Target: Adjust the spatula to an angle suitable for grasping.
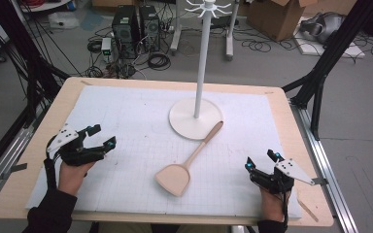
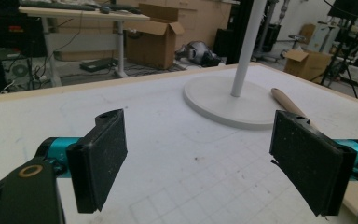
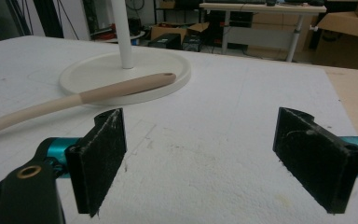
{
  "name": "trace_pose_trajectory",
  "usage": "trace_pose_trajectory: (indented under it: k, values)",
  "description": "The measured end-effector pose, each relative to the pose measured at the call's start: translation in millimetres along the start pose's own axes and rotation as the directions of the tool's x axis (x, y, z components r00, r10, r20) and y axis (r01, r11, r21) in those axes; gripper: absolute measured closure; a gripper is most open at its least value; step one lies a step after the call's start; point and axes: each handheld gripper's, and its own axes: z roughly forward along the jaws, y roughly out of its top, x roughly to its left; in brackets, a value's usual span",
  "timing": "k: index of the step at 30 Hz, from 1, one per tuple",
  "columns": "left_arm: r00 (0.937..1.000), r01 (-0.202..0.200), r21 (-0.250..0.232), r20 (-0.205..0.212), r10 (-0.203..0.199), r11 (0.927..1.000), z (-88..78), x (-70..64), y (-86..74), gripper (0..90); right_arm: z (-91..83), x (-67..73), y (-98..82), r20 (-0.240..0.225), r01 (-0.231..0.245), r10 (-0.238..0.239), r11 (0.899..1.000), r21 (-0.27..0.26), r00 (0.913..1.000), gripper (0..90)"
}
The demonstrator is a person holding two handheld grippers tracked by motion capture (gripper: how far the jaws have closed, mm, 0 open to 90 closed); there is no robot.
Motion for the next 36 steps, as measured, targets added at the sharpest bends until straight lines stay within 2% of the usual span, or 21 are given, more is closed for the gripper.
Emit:
trace_pose_trajectory:
  k: [1, 2, 3, 5, 6, 9, 10, 14, 15, 16, 18, 23, 24, 26, 27, 30, 31, 33, 34, 36]
  values:
    - [0.9995, -0.011, 0.022, 0.030, 0.010, 0.9997, 9.6, -3.6, 5.3, 19.3, 0.3, 0.0, 0.0, 0.001, -0.001, 0.001, 1.000, -0.002, 1.0000, 16.1]
    - [0.9995, -0.011, 0.022, 0.030, 0.010, 0.9997, 9.6, -3.6, 5.3, 19.5, 0.3, 0.0, 0.0, 0.001, -0.001, 0.001, 1.000, -0.002, 1.0000, 16.1]
    - [0.9977, 0.000, 0.030, 0.068, -0.003, 0.9995, 19.0, -9.3, 9.9, 19.8, 0.6, 0.2, 0.1, 0.004, 0.002, -0.002, 1.000, -0.002, 1.0000, 16.1]
    - [0.9900, 0.039, 0.031, 0.134, -0.043, 0.9988, 28.3, -14.3, 14.9, 20.3, 0.4, 0.0, 0.1, 0.004, 0.002, -0.002, 1.000, 0.000, 1.0000, 16.1]
    - [0.9871, 0.039, 0.040, 0.154, -0.045, 0.9984, 32.8, -17.0, 17.3, 21.3, 0.3, 0.0, 0.1, 0.003, 0.000, 0.000, 1.000, 0.000, 1.0000, 16.1]
    - [0.9843, 0.023, 0.061, 0.173, -0.033, 0.9979, 41.6, -23.2, 22.2, 21.5, 0.0, 0.3, 0.0, 0.004, 0.001, -0.001, 1.000, -0.002, 1.0000, 16.1]
    - [0.9822, 0.012, 0.078, 0.186, -0.027, 0.9969, 49.7, -29.1, 25.6, 21.9, 0.1, 1.0, -0.1, 0.004, 0.000, 0.000, 1.000, 0.005, 1.0000, 16.1]
    - [0.9730, -0.006, 0.105, 0.230, -0.018, 0.9945, 64.4, -41.7, 28.4, 24.1, 0.5, 0.8, 0.3, 0.002, 0.003, -0.003, 1.000, 0.009, 1.0000, 16.1]
    - [0.9730, -0.006, 0.105, 0.230, -0.018, 0.9945, 64.4, -41.7, 28.4, 25.5, 0.5, 0.8, 0.3, 0.002, 0.003, -0.003, 1.000, 0.009, 1.0000, 16.1]
    - [0.9654, -0.011, 0.125, 0.260, -0.022, 0.9921, 73.4, -48.8, 26.7, 25.9, 0.6, 1.0, 0.2, 0.004, 0.004, -0.004, 1.000, 0.009, 1.0000, 16.1]
    - [0.9578, -0.021, 0.142, 0.287, -0.021, 0.9896, 81.7, -56.0, 23.9, 27.1, 0.6, 1.0, 0.3, 0.004, 0.005, -0.005, 1.000, 0.008, 1.0000, 16.1]
    - [0.9386, -0.048, 0.206, 0.344, -0.027, 0.9775, 100.7, -72.6, 15.3, 31.3, 0.8, 1.0, 0.3, 0.003, 0.005, -0.005, 1.000, 0.010, 1.0000, 16.1]
    - [0.9386, -0.048, 0.206, 0.344, -0.027, 0.9775, 100.7, -72.6, 15.3, 32.0, 0.8, 1.0, 0.3, 0.004, 0.006, -0.006, 1.000, 0.010, 1.0000, 16.1]
    - [0.9323, -0.063, 0.225, 0.361, -0.024, 0.9722, 107.2, -78.7, 12.4, 32.8, 0.8, 1.1, 0.3, 0.005, 0.006, -0.006, 1.000, 0.010, 1.0000, 16.1]
    - [0.9252, -0.072, 0.242, 0.379, -0.026, 0.9676, 113.1, -85.0, 9.6, 35.2, 0.9, 1.0, 0.3, 0.005, 0.007, -0.007, 1.000, 0.010, 1.0000, 16.1]
    - [0.9166, -0.105, 0.271, 0.400, -0.012, 0.9567, 121.7, -94.8, 6.9, 36.6, 0.8, 1.3, 0.3, 0.006, 0.006, -0.006, 1.000, 0.010, 1.0000, 16.1]
    - [0.9166, -0.105, 0.271, 0.400, -0.012, 0.9567, 121.7, -94.8, 6.9, 36.9, 0.8, 1.3, 0.3, 0.006, 0.007, -0.007, 1.000, 0.010, 1.0000, 16.1]
    - [0.9116, -0.116, 0.300, 0.411, -0.019, 0.9467, 131.4, -102.1, 6.8, 37.1, 0.9, 1.3, 0.4, 0.006, 0.009, -0.009, 1.000, 0.010, 0.9999, 16.2]
    - [0.9116, -0.116, 0.300, 0.411, -0.019, 0.9467, 131.4, -102.1, 6.8, 37.1, 0.9, 1.3, 0.4, 0.006, 0.009, -0.009, 1.000, 0.010, 0.9999, 16.2]
    - [0.9073, -0.128, 0.336, 0.420, -0.027, 0.9331, 142.2, -108.3, 4.7, 37.1, 1.1, 1.5, 0.3, 0.005, 0.009, -0.009, 1.000, 0.012, 0.9999, 16.1]
